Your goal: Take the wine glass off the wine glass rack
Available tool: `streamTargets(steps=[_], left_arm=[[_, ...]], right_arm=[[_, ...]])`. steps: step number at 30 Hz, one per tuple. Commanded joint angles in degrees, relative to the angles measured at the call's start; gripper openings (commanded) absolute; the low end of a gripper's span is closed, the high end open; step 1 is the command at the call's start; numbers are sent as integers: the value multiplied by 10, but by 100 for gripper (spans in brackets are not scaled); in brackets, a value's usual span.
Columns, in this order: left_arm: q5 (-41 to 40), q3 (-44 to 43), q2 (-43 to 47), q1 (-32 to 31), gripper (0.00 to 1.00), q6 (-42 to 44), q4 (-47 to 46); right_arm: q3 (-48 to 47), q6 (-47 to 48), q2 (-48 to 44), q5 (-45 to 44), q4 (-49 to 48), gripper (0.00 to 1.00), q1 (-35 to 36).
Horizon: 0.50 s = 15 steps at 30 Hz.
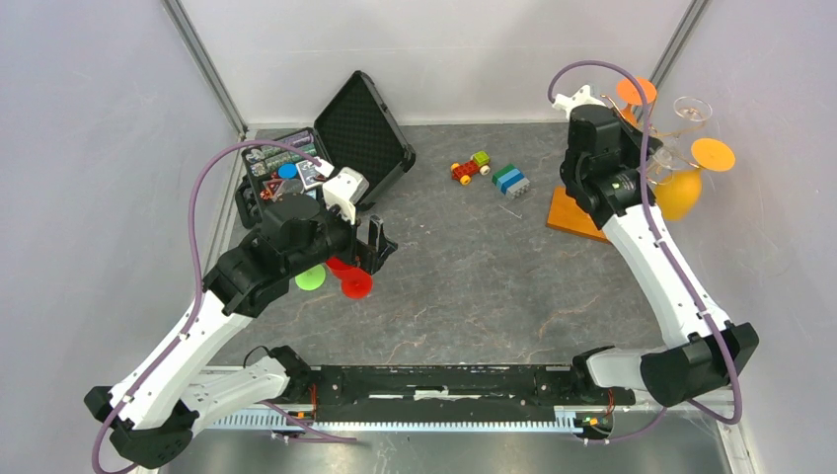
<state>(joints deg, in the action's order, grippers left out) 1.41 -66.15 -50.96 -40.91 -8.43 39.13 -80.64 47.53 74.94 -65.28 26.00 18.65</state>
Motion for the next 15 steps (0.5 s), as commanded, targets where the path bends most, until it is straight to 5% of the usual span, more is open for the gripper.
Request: streamTargets(steps=[1, 15], left_arm=[[1, -4, 4, 0, 100, 23, -9], [6, -3, 7, 0, 100, 21, -11]], right_arm=[[0, 37, -10, 8, -75, 0, -28], [20, 12, -35, -11, -73, 0, -75]])
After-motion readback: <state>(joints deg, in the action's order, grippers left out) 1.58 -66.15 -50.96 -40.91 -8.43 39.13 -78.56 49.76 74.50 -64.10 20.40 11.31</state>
